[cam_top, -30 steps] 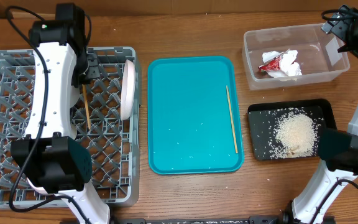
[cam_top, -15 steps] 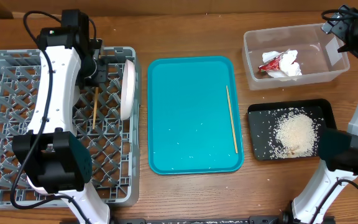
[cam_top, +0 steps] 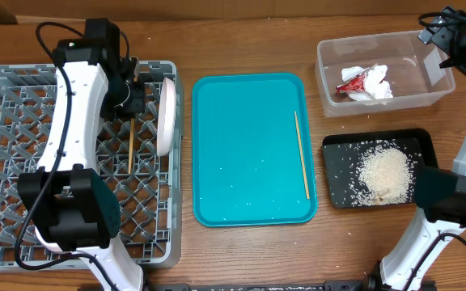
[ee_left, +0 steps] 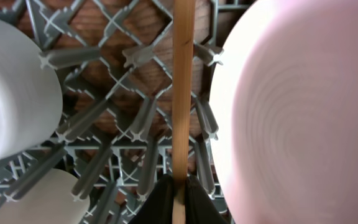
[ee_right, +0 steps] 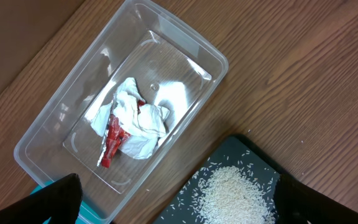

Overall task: Sort waste into correct bins and load items into the dishwasher
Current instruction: 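Release the chopstick and raise the left gripper out of the rack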

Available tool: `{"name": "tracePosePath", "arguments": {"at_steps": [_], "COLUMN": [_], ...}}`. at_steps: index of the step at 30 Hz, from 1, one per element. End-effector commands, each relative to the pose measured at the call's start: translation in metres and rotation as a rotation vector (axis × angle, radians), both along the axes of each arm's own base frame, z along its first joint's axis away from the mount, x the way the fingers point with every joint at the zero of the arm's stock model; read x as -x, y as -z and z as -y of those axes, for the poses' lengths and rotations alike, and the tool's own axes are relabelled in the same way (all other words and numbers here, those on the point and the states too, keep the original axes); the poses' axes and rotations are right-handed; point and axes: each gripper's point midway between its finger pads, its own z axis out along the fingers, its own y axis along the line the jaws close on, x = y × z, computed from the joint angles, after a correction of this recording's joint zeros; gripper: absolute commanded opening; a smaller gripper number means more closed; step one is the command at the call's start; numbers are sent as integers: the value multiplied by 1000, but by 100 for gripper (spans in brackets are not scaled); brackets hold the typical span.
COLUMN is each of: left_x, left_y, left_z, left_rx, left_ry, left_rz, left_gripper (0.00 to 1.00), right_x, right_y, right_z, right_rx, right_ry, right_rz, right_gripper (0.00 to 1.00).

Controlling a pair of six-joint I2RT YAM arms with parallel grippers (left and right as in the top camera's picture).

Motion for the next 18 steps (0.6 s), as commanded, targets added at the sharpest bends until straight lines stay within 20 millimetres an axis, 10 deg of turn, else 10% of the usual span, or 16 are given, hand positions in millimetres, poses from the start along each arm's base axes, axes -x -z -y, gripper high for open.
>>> {"name": "tracePosePath", "arguments": {"at_steps": [1, 6, 18], "left_x": [3, 3, 5], "left_y": [6, 6, -7], "left_z": [2, 2, 10], "left_rx": [-4, -4, 46], "left_ry": [-29, -29, -39], "left_rz": [-20, -20, -21], "left_gripper": [13, 55, 54], "right_x": [4, 4, 4], "right_y": [-15, -15, -15], "right_z": [2, 2, 2], "right_rx": [20, 20, 20], "right_ry": [0, 0, 0], "right_rz": [35, 35, 35], "right_gripper": [100, 100, 100]}}
